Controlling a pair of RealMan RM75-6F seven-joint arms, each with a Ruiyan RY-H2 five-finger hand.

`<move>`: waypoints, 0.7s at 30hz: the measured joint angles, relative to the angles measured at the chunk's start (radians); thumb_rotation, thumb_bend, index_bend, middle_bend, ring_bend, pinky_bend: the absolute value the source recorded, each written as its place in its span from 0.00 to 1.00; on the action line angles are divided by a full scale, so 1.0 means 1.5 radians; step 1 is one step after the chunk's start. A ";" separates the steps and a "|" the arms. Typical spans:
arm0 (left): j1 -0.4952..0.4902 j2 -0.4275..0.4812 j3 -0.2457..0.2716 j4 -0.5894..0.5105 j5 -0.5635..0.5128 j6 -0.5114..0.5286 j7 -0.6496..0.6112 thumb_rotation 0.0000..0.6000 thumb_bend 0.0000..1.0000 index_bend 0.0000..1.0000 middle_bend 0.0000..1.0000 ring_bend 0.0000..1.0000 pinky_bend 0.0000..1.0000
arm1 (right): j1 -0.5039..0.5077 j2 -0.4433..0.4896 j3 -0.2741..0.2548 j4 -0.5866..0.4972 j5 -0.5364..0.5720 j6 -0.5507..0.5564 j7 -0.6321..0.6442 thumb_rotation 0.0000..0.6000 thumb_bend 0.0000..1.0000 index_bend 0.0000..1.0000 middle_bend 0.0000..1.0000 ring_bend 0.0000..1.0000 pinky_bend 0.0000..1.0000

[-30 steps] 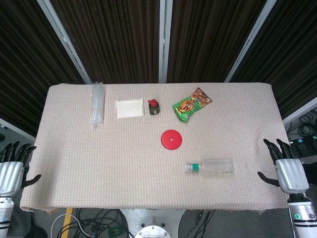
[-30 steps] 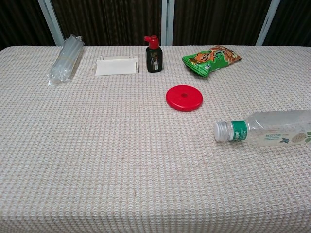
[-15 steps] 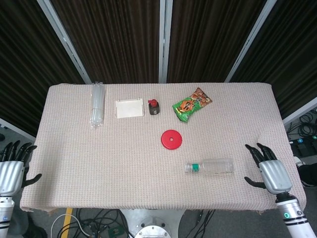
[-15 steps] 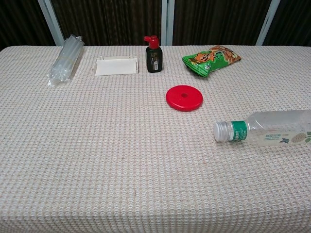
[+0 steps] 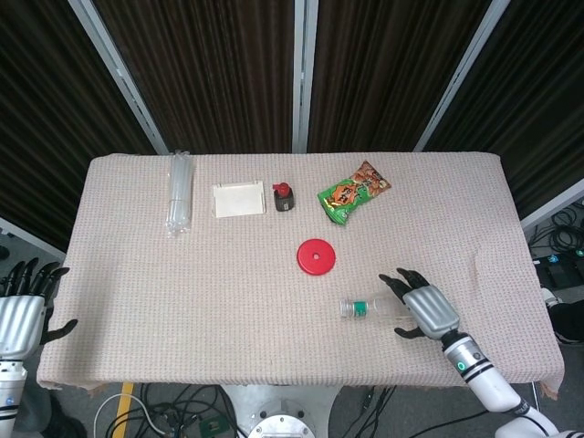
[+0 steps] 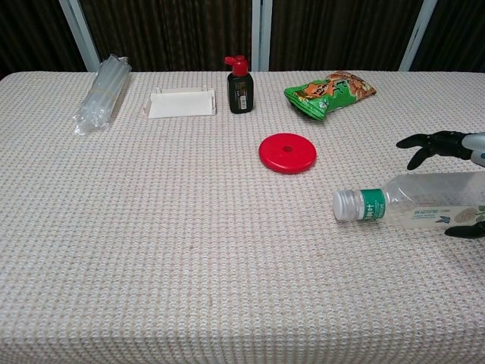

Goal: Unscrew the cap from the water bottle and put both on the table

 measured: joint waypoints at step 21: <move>-0.035 0.015 -0.006 -0.007 0.038 -0.020 -0.021 1.00 0.02 0.19 0.15 0.00 0.00 | 0.022 -0.067 -0.008 0.108 -0.035 0.064 0.131 1.00 0.21 0.48 0.45 0.28 0.35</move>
